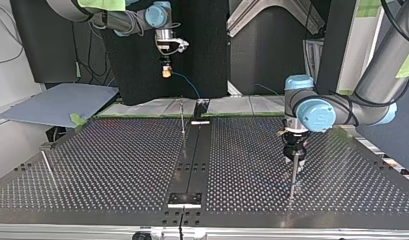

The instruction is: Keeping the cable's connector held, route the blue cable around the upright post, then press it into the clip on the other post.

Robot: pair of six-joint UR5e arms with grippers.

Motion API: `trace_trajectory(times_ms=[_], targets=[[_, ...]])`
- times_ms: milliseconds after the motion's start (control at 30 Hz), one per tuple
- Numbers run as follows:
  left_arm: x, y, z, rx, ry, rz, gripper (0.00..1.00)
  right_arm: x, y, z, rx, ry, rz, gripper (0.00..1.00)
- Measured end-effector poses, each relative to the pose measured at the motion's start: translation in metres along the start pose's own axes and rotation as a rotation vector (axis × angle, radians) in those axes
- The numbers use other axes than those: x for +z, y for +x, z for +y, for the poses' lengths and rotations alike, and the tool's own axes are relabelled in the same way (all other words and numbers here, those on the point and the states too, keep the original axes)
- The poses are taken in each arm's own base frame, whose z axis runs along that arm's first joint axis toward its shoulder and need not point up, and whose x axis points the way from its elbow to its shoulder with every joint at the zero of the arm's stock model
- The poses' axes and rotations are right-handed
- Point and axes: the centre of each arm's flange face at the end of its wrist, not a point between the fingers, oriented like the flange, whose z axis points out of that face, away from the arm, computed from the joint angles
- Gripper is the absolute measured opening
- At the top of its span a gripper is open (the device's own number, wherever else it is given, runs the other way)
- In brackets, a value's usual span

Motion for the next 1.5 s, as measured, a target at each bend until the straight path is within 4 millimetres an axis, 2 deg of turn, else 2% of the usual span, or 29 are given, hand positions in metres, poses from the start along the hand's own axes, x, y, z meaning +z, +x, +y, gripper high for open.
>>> trace_trajectory(times_ms=[300, 500, 667, 933, 1033, 1500], targets=[[0.000, 0.000, 0.000, 0.000, -0.010, -0.003, 1.00, -0.018, 0.029, 0.016, 0.031, -0.030, -0.013, 0.00], [-0.001, 0.001, 0.000, 0.001, -0.014, 0.002, 1.00, -0.031, 0.031, 0.033, 0.009, -0.049, -0.040, 0.00], [-0.002, 0.001, 0.000, 0.001, -0.013, 0.005, 1.00, -0.022, 0.031, 0.041, 0.010, -0.040, -0.035, 0.00], [-0.003, 0.002, -0.002, 0.002, -0.014, 0.005, 1.00, 0.010, 0.037, 0.045, 0.019, 0.007, -0.001, 0.00], [-0.004, 0.003, -0.003, 0.002, -0.016, 0.009, 1.00, 0.016, 0.035, 0.045, 0.018, 0.030, -0.002, 0.00], [-0.005, 0.005, -0.006, -0.102, -0.017, 0.013, 1.00, 0.017, 0.030, 0.044, -0.007, 0.072, -0.018, 0.00]])
